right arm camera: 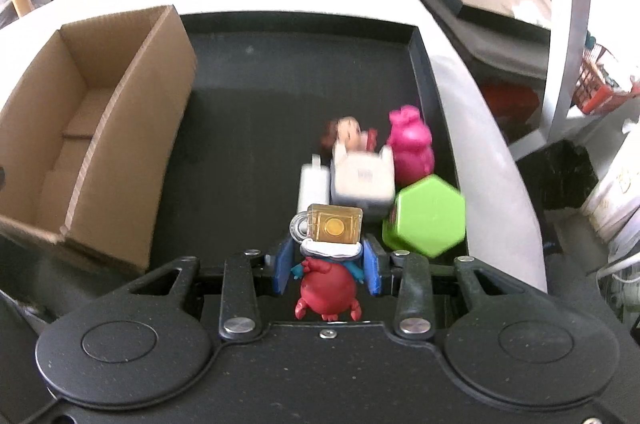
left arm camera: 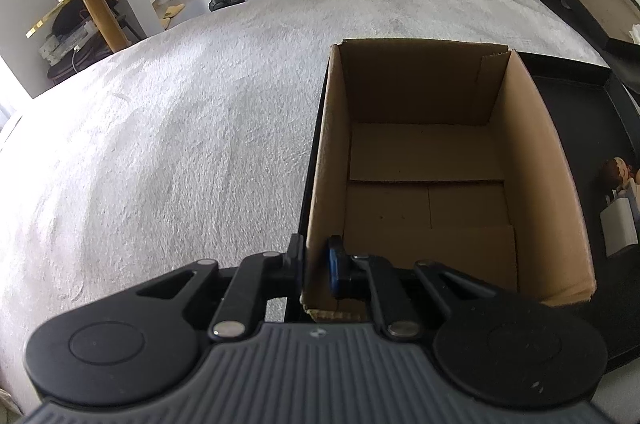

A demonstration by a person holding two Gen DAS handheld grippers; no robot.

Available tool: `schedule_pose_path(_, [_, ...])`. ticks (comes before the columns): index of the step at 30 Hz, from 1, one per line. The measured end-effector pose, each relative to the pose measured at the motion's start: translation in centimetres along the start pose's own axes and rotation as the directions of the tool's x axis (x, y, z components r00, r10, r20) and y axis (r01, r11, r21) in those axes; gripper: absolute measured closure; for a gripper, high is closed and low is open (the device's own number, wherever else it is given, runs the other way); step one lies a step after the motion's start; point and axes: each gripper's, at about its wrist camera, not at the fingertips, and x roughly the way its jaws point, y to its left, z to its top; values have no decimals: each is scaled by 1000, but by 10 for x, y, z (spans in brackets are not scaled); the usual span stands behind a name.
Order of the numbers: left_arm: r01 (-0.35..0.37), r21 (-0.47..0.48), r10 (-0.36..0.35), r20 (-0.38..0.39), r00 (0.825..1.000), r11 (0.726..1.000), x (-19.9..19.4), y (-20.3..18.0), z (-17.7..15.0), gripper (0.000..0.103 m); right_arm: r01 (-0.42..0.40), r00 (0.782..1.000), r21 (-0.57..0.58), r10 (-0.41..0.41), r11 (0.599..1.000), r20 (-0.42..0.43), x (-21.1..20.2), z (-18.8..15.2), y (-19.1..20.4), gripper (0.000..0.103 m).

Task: Organize rigid objects
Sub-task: 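Close the right gripper on the red figure and lift it, then carry the red figure into the cardboard box and open the right gripper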

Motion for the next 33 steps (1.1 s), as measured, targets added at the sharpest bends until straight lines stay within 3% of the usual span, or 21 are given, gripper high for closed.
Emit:
schedule_pose_path(9, [-4, -3, 4, -1, 1000, 1000, -2, -2, 0, 92, -13, 998, -28, 14, 1000, 57, -16, 23, 11, 67])
schedule_pose_path(15, [3, -14, -3, -13, 1000, 1000, -2, 0, 2, 93, -59, 992, -64, 65, 996, 105, -27, 34, 24, 67])
schedule_pose_path(22, [12, -23, -12, -14, 1000, 1000, -2, 3, 2, 93, -113, 976, -153, 138, 982, 165, -40, 45, 43, 67])
schedule_pose_path(33, [24, -31, -24, -22, 999, 999, -1, 5, 2, 93, -125, 957, -298, 195, 946, 216, -48, 57, 71, 67])
